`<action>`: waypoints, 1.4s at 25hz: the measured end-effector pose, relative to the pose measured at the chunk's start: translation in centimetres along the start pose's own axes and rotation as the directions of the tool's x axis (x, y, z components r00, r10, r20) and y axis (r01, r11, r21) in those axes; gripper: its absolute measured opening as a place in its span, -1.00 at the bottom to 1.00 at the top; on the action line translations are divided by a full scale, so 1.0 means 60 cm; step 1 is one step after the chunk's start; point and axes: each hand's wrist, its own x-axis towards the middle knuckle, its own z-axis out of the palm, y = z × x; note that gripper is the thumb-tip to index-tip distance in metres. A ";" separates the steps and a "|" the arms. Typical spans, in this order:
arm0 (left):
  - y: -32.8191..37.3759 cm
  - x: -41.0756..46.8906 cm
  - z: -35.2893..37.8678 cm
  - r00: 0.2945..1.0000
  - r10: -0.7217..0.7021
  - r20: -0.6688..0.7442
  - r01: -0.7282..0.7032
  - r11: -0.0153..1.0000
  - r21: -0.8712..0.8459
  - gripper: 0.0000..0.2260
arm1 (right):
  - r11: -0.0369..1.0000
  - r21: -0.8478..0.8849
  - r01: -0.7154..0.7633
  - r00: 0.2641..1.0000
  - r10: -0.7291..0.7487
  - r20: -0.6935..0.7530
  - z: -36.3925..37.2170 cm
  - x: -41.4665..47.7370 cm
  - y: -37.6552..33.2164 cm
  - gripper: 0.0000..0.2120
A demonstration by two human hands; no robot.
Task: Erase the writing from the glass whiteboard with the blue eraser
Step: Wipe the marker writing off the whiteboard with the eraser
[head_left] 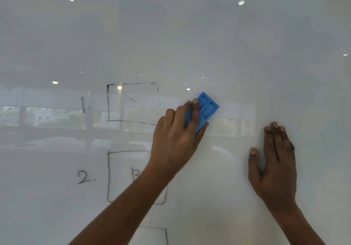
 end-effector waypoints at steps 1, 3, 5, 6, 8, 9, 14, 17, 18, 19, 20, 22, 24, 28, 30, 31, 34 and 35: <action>-0.018 0.004 -0.002 0.999 0.052 -0.015 -0.052 0.999 0.002 -0.53 | 1.000 0.001 0.010 1.000 -0.010 -0.001 0.000 0.000 0.002 -0.43; -0.088 0.012 -0.012 0.995 -0.087 -0.058 0.091 0.993 0.073 -0.53 | 1.000 0.007 0.013 1.000 -0.014 0.002 -0.001 0.002 0.003 -0.43; -0.172 0.023 -0.034 0.909 -0.411 -0.074 0.417 0.892 0.174 -0.47 | 1.000 0.007 0.002 1.000 -0.002 0.004 0.000 0.003 0.000 -0.43; -0.205 0.029 -0.049 0.821 -0.569 -0.055 0.568 0.800 0.196 -0.43 | 1.000 0.002 -0.003 1.000 0.003 0.001 0.001 0.002 -0.002 -0.42; -0.224 0.042 -0.056 0.682 -0.729 -0.063 0.719 0.653 0.238 -0.42 | 1.000 -0.014 -0.010 1.000 0.010 -0.006 0.003 0.000 -0.006 -0.42; -0.207 0.048 -0.053 0.692 -0.719 -0.067 0.709 0.659 0.251 -0.44 | 1.000 -0.022 -0.014 1.000 0.014 -0.008 0.003 0.000 -0.008 -0.42; -0.067 0.012 -0.020 0.993 0.033 0.112 -0.045 0.994 0.102 -0.54 | 1.000 -0.021 0.003 1.000 -0.003 0.009 0.000 0.001 -0.003 -0.42; -0.145 0.037 -0.032 0.998 -0.034 0.052 0.026 0.988 0.150 -0.56 | 1.000 -0.008 0.013 1.000 -0.013 0.012 -0.002 0.003 -0.002 -0.42; -0.180 0.048 -0.039 0.978 -0.207 0.023 0.198 0.959 0.205 -0.55 | 1.000 -0.009 0.010 1.000 -0.010 0.009 -0.002 0.004 -0.004 -0.42; -0.209 0.057 -0.045 0.918 -0.396 -0.007 0.386 0.892 0.234 -0.53 | 1.000 -0.016 0.001 1.000 -0.001 0.005 -0.001 0.004 -0.005 -0.42; -0.224 0.062 -0.050 0.852 -0.523 -0.016 0.510 0.824 0.247 -0.51 | 1.000 -0.026 -0.007 1.000 0.007 -0.001 0.001 0.004 -0.007 -0.42; -0.200 0.063 -0.049 0.876 -0.481 -0.037 0.475 0.846 0.241 -0.52 | 0.999 -0.037 -0.015 1.000 0.015 -0.004 0.002 0.002 -0.010 -0.42; -0.140 0.035 -0.037 0.994 -0.104 0.014 0.101 0.983 0.156 -0.55 | 0.999 -0.031 -0.015 1.000 0.016 0.002 0.001 0.001 -0.008 -0.42; -0.139 -0.010 -0.033 0.994 0.086 0.067 -0.092 0.991 0.095 -0.59 | 1.000 -0.017 0.012 1.000 -0.012 -0.003 -0.003 0.002 -0.004 -0.43; -0.205 -0.004 -0.043 0.973 -0.224 -0.048 0.229 0.949 0.216 -0.56 | 1.000 -0.015 0.015 1.000 -0.015 -0.004 -0.002 0.004 -0.005 -0.43; -0.230 0.002 -0.050 0.909 -0.406 -0.090 0.416 0.879 0.233 -0.54 | 1.000 -0.019 0.005 1.000 -0.006 -0.001 0.000 0.004 -0.007 -0.43; -0.212 0.012 -0.053 0.788 -0.607 -0.102 0.614 0.763 0.204 -0.52 | 0.998 -0.056 -0.021 1.000 0.021 0.016 0.002 0.004 -0.011 -0.42; -0.182 0.006 -0.049 0.866 -0.493 -0.087 0.500 0.846 0.187 -0.52 | 0.998 -0.065 -0.015 1.000 0.016 0.016 0.003 0.002 -0.012 -0.42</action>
